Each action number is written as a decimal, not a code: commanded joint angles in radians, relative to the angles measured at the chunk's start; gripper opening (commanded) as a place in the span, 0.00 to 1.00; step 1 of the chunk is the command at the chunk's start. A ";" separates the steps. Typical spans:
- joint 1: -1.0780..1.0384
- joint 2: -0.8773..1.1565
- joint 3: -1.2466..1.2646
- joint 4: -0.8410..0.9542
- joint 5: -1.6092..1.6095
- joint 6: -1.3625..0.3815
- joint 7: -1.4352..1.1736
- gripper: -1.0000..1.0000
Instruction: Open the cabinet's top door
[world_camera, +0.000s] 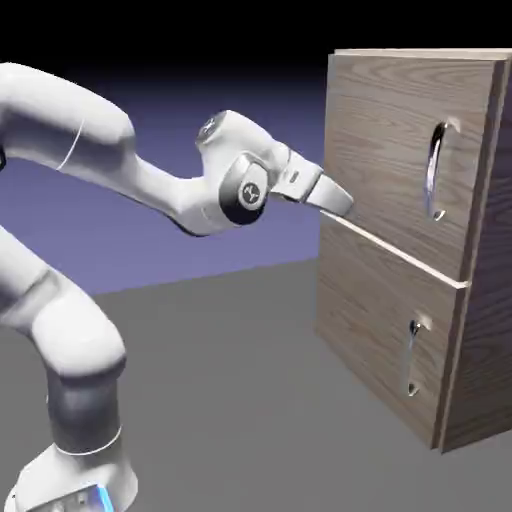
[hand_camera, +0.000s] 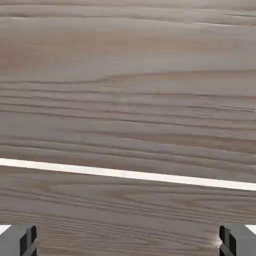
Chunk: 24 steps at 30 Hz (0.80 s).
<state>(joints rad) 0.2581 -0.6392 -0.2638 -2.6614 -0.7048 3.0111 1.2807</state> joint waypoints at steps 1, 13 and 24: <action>0.015 -0.004 -0.016 0.009 -0.044 -0.002 0.033 0.50; 0.197 -0.056 -0.212 0.119 -0.565 -0.021 0.433 0.50; 0.364 -0.102 -0.391 0.220 -1.044 -0.038 0.799 0.50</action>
<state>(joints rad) 0.6225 -0.7417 -0.6545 -2.4414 -1.7486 2.9728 2.0800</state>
